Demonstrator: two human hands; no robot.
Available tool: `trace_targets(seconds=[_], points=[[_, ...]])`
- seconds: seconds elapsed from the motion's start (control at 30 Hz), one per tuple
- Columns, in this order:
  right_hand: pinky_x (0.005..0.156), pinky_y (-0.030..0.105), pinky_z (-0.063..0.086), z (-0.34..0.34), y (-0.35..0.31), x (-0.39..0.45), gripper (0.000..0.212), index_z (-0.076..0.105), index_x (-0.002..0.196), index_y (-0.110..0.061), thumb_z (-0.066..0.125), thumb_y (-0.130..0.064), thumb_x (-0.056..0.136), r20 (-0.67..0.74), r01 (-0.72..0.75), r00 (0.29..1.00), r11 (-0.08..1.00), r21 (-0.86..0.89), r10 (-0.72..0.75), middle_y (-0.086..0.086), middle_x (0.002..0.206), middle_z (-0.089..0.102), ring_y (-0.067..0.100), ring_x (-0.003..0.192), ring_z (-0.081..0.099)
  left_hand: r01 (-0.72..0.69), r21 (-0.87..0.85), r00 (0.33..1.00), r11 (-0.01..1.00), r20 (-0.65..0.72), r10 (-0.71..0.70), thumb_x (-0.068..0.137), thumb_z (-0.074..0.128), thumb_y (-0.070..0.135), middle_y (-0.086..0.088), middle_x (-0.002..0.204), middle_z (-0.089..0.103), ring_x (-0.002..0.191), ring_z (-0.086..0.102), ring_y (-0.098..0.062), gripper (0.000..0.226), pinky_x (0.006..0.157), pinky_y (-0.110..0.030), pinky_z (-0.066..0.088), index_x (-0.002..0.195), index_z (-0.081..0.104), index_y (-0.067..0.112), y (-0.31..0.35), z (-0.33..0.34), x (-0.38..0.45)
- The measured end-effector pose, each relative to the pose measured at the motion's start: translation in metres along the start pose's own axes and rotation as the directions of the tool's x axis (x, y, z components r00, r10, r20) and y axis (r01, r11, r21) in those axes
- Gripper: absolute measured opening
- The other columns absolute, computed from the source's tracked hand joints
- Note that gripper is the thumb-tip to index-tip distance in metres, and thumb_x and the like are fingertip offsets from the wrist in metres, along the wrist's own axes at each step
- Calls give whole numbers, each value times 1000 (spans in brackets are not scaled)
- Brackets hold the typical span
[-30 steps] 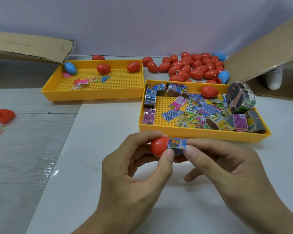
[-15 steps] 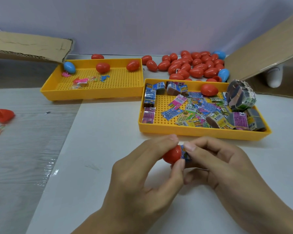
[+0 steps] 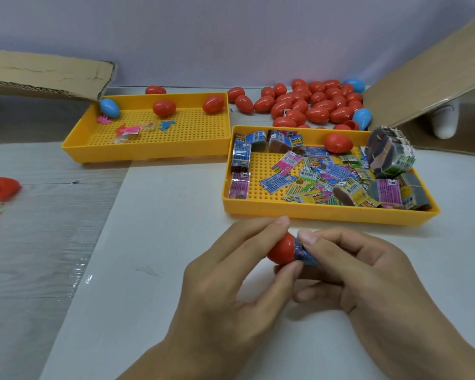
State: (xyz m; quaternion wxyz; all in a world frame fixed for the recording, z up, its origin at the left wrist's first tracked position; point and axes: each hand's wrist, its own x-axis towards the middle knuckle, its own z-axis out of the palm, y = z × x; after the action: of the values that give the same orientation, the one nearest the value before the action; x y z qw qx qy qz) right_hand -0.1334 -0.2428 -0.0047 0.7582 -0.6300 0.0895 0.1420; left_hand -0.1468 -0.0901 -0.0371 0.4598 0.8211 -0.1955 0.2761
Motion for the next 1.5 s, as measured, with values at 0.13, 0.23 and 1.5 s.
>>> trace_targets(seconds=[0.13, 0.23, 1.5], points=[[41, 27, 53, -2, -3, 1, 38, 58, 76, -9, 81, -27, 52, -4, -41, 999, 995, 95, 42, 25, 74, 71, 31, 55, 70, -18, 18, 1000, 1000, 14, 18, 86, 73, 12, -6, 114, 66, 103, 66, -12, 38, 81, -29, 59, 122, 65, 0, 1, 2, 0], [43, 30, 54, -4, -5, 3, 35, 64, 80, -9, 89, -15, 57, 70, -91, 994, 987, 129, 83, 24, 76, 70, 27, 59, 70, -14, 23, 1000, 1000, 25, 14, 88, 66, 13, -5, 115, 64, 105, 65, -10, 40, 81, -28, 58, 125, 62, -1, 4, 1, 2], [52, 28, 57, -14, -19, 8, 27, 78, 97, -4, 69, -24, 82, 399, -122, 915, 983, 135, 59, 25, 97, 73, 34, 85, 74, 162, -301, 979, 940, -68, -191, 92, 62, 21, 10, 121, 70, 108, 69, -7, 36, 90, -19, 54, 128, 61, 18, 8, -7, 3]])
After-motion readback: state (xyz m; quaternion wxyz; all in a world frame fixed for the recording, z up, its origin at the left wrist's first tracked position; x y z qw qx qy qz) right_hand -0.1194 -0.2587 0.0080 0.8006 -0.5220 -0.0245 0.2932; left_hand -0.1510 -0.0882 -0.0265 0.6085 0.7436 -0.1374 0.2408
